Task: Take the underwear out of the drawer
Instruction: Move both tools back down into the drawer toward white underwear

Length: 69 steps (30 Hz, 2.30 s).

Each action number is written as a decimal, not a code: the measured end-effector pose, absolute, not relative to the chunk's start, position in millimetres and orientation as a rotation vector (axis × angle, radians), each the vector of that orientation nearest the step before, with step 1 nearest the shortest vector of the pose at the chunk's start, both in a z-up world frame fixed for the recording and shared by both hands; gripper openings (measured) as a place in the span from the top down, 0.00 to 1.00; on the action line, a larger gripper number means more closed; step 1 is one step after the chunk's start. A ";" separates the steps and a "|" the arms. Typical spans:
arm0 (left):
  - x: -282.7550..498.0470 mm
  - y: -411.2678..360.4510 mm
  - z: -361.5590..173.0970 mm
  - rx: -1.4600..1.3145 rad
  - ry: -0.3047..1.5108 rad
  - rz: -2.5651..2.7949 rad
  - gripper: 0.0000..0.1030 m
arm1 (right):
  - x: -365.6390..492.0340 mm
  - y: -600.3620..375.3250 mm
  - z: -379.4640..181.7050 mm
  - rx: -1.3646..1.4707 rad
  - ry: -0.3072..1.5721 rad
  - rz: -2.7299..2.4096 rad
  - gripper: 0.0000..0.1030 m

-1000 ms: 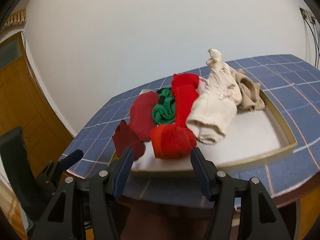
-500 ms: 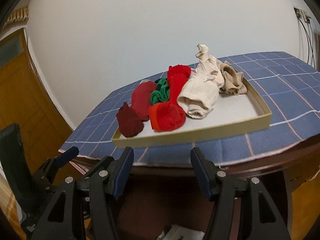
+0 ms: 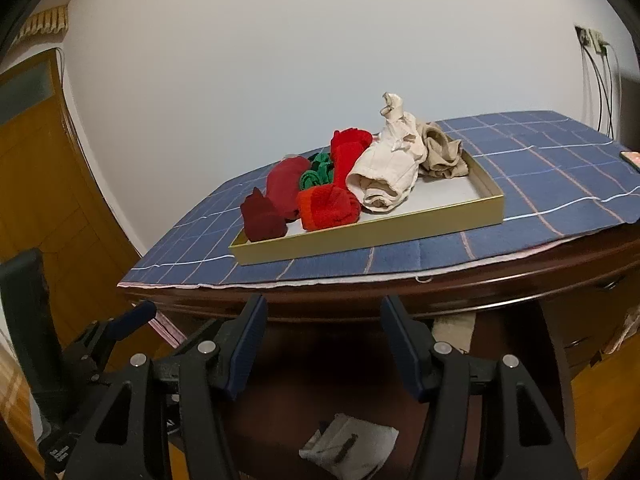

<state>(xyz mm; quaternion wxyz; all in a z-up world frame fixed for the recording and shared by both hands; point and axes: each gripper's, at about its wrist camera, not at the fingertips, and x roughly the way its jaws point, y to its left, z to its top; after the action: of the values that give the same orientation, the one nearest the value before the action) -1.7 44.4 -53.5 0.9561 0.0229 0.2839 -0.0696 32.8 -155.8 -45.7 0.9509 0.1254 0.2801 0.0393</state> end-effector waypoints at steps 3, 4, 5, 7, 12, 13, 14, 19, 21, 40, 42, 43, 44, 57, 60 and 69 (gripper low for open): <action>-10.1 41.1 -56.5 0.064 0.579 -0.143 0.00 | 21.5 -154.9 -46.3 0.245 0.563 0.079 0.40; -12.7 40.3 -57.6 0.067 0.580 -0.140 0.00 | 19.0 -154.8 -47.0 0.243 0.564 0.078 0.40; -15.3 39.9 -58.5 0.067 0.582 -0.140 0.00 | 15.7 -155.1 -48.0 0.241 0.563 0.076 0.40; -19.2 38.4 -61.0 0.070 0.588 -0.146 0.00 | 10.3 -156.0 -49.7 0.239 0.561 0.070 0.40; -28.6 35.3 -63.9 0.086 0.586 -0.143 0.00 | -1.1 -160.7 -53.8 0.238 0.565 0.056 0.40; -30.7 34.7 -64.8 0.088 0.586 -0.144 0.00 | -3.5 -161.9 -54.4 0.240 0.566 0.052 0.40; -31.5 34.2 -65.5 0.089 0.587 -0.146 0.00 | -4.7 -162.8 -54.6 0.241 0.567 0.051 0.40; -37.5 32.6 -69.8 0.093 0.597 -0.151 0.00 | -16.8 -165.1 -54.6 0.234 0.561 0.041 0.40; -40.1 32.1 -71.3 0.095 0.600 -0.152 0.00 | -20.9 -165.4 -54.6 0.229 0.562 0.039 0.40; -59.2 28.7 -90.2 0.133 0.647 -0.168 0.00 | -52.2 -172.1 -63.2 0.193 0.582 -0.001 0.40; -61.5 27.8 -90.6 0.135 0.648 -0.172 0.00 | -55.1 -170.9 -64.1 0.188 0.583 -0.001 0.40; -62.9 26.6 -91.5 0.142 0.648 -0.175 0.00 | -56.6 -170.6 -64.5 0.186 0.583 -0.001 0.40; -64.3 25.0 -92.4 0.153 0.648 -0.175 0.00 | -57.5 -170.6 -64.9 0.186 0.584 -0.001 0.40; -71.4 21.6 -98.3 0.185 0.669 -0.205 0.00 | -69.8 -175.3 -66.9 0.199 0.586 -0.008 0.40; -71.5 23.4 -101.8 0.181 0.692 -0.222 0.00 | -71.1 -175.5 -68.4 0.202 0.596 -0.009 0.40; -66.3 36.1 -120.2 0.176 0.782 -0.213 0.00 | -84.6 -179.2 -69.7 0.179 0.615 -0.049 0.40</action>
<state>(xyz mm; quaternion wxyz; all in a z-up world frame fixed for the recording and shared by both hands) -66.3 36.1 -120.2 0.9154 0.0853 0.3797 -0.1033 -84.6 -179.2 -69.7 0.9489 0.0879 0.3022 -0.0240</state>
